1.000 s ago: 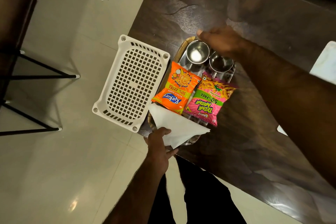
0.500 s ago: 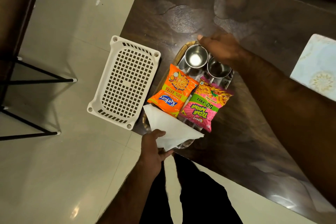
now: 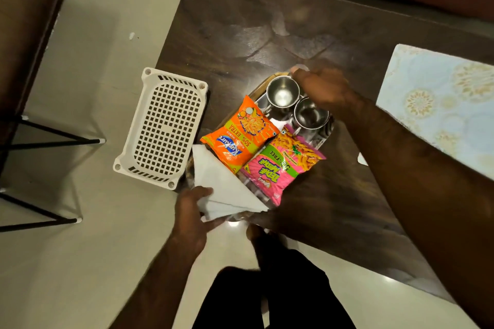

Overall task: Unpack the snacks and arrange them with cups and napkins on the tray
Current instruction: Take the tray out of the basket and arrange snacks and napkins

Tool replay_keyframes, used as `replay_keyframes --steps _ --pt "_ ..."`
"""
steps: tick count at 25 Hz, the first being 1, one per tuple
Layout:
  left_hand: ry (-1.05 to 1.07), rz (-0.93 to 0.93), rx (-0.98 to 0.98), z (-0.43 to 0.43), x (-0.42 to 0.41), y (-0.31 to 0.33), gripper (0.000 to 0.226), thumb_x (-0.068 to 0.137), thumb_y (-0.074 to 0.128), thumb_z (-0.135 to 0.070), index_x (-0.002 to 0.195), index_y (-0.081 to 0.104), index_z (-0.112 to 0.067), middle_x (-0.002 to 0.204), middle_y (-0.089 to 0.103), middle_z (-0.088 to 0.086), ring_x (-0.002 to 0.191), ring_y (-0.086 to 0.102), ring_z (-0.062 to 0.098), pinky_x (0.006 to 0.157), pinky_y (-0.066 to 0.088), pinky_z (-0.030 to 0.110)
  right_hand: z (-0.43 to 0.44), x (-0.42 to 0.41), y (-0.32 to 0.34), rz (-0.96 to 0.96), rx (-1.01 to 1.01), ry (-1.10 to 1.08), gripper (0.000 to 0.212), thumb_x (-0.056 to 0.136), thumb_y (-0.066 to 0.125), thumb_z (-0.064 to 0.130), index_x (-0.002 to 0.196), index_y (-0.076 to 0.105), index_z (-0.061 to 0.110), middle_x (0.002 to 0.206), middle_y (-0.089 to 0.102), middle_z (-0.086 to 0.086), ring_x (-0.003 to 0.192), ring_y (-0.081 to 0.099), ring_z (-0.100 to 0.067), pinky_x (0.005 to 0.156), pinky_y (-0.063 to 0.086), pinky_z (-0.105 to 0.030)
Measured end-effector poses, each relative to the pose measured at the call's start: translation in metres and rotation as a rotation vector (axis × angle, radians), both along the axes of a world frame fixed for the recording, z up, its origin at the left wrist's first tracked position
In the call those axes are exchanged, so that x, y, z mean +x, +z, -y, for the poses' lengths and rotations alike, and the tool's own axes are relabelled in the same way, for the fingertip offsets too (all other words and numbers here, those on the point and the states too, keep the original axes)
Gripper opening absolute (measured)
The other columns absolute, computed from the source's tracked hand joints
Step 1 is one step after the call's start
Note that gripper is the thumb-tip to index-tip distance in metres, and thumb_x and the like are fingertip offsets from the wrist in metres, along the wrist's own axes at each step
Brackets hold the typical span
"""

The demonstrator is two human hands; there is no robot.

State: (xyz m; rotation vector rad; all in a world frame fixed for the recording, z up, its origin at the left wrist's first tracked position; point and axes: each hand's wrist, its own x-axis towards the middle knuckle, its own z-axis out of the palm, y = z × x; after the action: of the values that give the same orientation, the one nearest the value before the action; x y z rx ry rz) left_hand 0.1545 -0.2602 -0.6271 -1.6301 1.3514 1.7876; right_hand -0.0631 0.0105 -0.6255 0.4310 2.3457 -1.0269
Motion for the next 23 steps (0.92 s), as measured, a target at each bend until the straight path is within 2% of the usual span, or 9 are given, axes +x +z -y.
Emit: replay_keyframes --steps 2,7,9,11,14,16,18,21,23 --pt "-0.03 -0.041 -0.044 0.0 -0.002 0.003 0.047 0.068 0.069 -0.019 0.115 0.068 -0.023 0.116 0.07 0.009 0.102 0.069 0.034 0.064 0.06 0.044 -0.016 0.018 0.005 -0.03 0.008 -0.021 0.068 0.1 0.045 0.071 0.107 0.078 0.012 0.126 0.076 -0.01 0.123 0.069 -0.03 0.109 0.053 -0.041" --pt "-0.218 -0.121 -0.131 -0.011 -0.017 0.016 0.023 0.075 0.064 -0.021 0.098 0.067 -0.021 0.108 0.065 0.009 0.09 0.067 0.033 0.064 0.063 0.045 -0.068 0.064 0.014 -0.039 0.006 -0.12 0.075 0.099 0.039 0.074 0.144 0.067 0.021 0.157 0.059 -0.01 0.145 0.055 -0.033 0.121 0.045 -0.047" --pt "-0.312 -0.147 -0.138 -0.024 -0.024 0.024 0.026 0.076 0.063 -0.022 0.101 0.067 -0.019 0.11 0.067 0.01 0.093 0.069 0.037 0.066 0.063 0.047 -0.093 0.079 0.016 -0.013 0.001 -0.183 0.075 0.1 0.036 0.073 0.149 0.062 0.021 0.159 0.056 -0.011 0.148 0.05 -0.037 0.122 0.044 -0.053" --pt "-0.398 -0.17 -0.138 -0.048 -0.03 0.032 0.037 0.076 0.063 -0.023 0.112 0.068 -0.016 0.115 0.07 0.012 0.099 0.07 0.041 0.07 0.062 0.055 -0.122 0.093 0.017 0.04 -0.009 -0.265 0.081 0.097 0.037 0.074 0.151 0.058 0.019 0.161 0.052 -0.013 0.147 0.05 -0.04 0.119 0.046 -0.058" --pt "-0.478 -0.17 -0.135 -0.093 -0.039 0.041 0.045 0.078 0.063 -0.024 0.122 0.068 -0.014 0.123 0.071 0.014 0.107 0.069 0.044 0.088 0.054 0.068 -0.174 0.115 0.023 0.108 -0.05 -0.435 0.093 0.084 0.042 0.081 0.153 0.054 0.019 0.159 0.051 -0.012 0.14 0.056 -0.039 0.112 0.052 -0.059" --pt "-0.533 -0.178 -0.103 -0.125 -0.048 0.044 0.044 0.081 0.061 -0.023 0.125 0.066 -0.013 0.128 0.069 0.017 0.114 0.066 0.045 0.098 0.049 0.069 -0.211 0.127 0.022 0.134 -0.059 -0.497 0.093 0.081 0.043 0.081 0.151 0.056 0.02 0.157 0.053 -0.011 0.137 0.058 -0.038 0.111 0.052 -0.06" --pt "-0.599 -0.166 -0.097 -0.169 -0.059 0.041 0.042 0.083 0.06 -0.022 0.124 0.065 -0.011 0.131 0.067 0.02 0.115 0.065 0.047 0.101 0.047 0.068 -0.257 0.138 0.021 0.136 -0.064 -0.565 0.094 0.08 0.044 0.08 0.15 0.057 0.019 0.156 0.054 -0.011 0.136 0.059 -0.038 0.11 0.052 -0.06" --pt "-0.672 -0.152 -0.139 -0.238 -0.08 0.031 0.037 0.086 0.06 -0.02 0.121 0.063 -0.012 0.132 0.065 0.021 0.111 0.066 0.044 0.1 0.051 0.06 -0.323 0.148 0.015 0.155 -0.076 -0.645 0.095 0.079 0.044 0.08 0.151 0.056 0.018 0.156 0.055 -0.011 0.136 0.059 -0.038 0.112 0.052 -0.059" --pt "-0.731 -0.12 -0.163 -0.286 -0.094 0.025 0.041 0.078 0.064 -0.028 0.116 0.064 -0.013 0.128 0.067 0.021 0.105 0.067 0.042 0.094 0.052 0.053 -0.364 0.152 0.009 0.163 -0.074 -0.694 0.094 0.08 0.044 0.08 0.151 0.057 0.018 0.156 0.055 -0.011 0.136 0.059 -0.038 0.11 0.053 -0.06"
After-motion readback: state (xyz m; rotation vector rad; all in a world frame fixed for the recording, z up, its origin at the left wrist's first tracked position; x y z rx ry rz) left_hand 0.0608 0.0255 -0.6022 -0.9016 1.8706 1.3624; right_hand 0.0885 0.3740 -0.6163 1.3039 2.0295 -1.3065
